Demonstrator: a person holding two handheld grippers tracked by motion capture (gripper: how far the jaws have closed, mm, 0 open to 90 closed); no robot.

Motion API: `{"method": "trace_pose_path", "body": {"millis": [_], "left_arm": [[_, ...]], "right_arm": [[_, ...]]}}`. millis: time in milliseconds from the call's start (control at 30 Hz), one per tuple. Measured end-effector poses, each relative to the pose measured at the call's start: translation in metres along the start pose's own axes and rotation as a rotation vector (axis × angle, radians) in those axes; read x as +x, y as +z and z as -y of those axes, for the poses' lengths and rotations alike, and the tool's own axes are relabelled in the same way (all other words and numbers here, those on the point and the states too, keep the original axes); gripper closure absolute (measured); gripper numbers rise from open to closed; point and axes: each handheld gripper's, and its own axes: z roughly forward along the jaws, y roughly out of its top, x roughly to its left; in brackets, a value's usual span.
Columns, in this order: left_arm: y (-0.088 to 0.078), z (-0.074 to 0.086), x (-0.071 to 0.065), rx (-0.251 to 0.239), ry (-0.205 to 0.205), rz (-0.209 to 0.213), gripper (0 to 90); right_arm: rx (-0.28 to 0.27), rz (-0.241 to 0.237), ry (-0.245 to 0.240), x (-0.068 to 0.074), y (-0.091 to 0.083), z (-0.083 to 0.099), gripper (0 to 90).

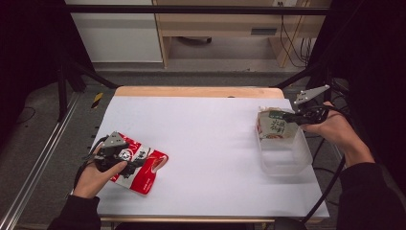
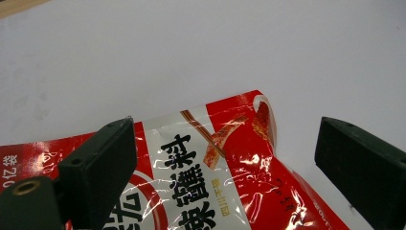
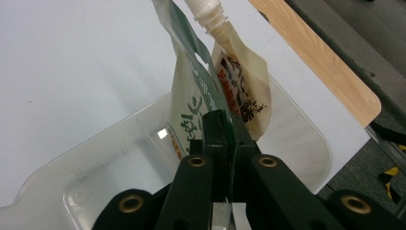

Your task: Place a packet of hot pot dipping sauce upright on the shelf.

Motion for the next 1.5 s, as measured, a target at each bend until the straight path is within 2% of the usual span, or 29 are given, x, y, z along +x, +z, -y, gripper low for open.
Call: {"method": "trace_pose_path", "body": {"millis": [367,667,767,833,900,1033,1133,1300,1433,1500], "left_arm": [[-0.001,0.001,0.001,-0.003,-0.004,-0.002,7.4],[-0.001,0.001,0.0,0.004,0.004,-0.003,7.4],[-0.001,0.0,-0.001,0.003,0.008,-0.001,7.4],[-0.001,0.0,-0.002,0.003,0.011,-0.001,7.4],[-0.001,0.001,-0.002,0.001,0.012,-0.005,7.3],[-0.003,0.002,-0.003,0.0,0.024,-0.025,7.3],[-0.004,0.002,-0.002,-0.01,0.019,-0.024,7.3],[-0.004,0.002,-0.003,-0.013,0.019,-0.022,7.0],[-0.005,0.003,-0.003,-0.016,0.016,-0.036,6.8],[-0.006,0.004,-0.004,-0.022,0.012,-0.036,6.5]], "right_arm": [[0.008,0.031,0.04,-0.003,0.001,0.004,87.6],[0.021,0.093,0.056,-0.003,0.002,0.005,77.1],[0.013,0.103,0.073,-0.002,0.002,0.006,70.3],[0.011,0.117,0.088,0.001,0.003,0.006,60.9],[0.013,0.143,0.083,0.004,0.004,0.006,51.7],[-0.002,0.169,0.099,0.008,0.004,0.005,36.5],[-0.012,0.198,0.099,0.011,0.005,0.004,27.5],[-0.034,0.22,0.118,0.014,0.001,0.0,17.8],[-0.078,0.238,0.13,0.019,-0.009,-0.003,13.1],[-0.102,0.246,0.12,0.024,-0.016,-0.006,11.5]]}}
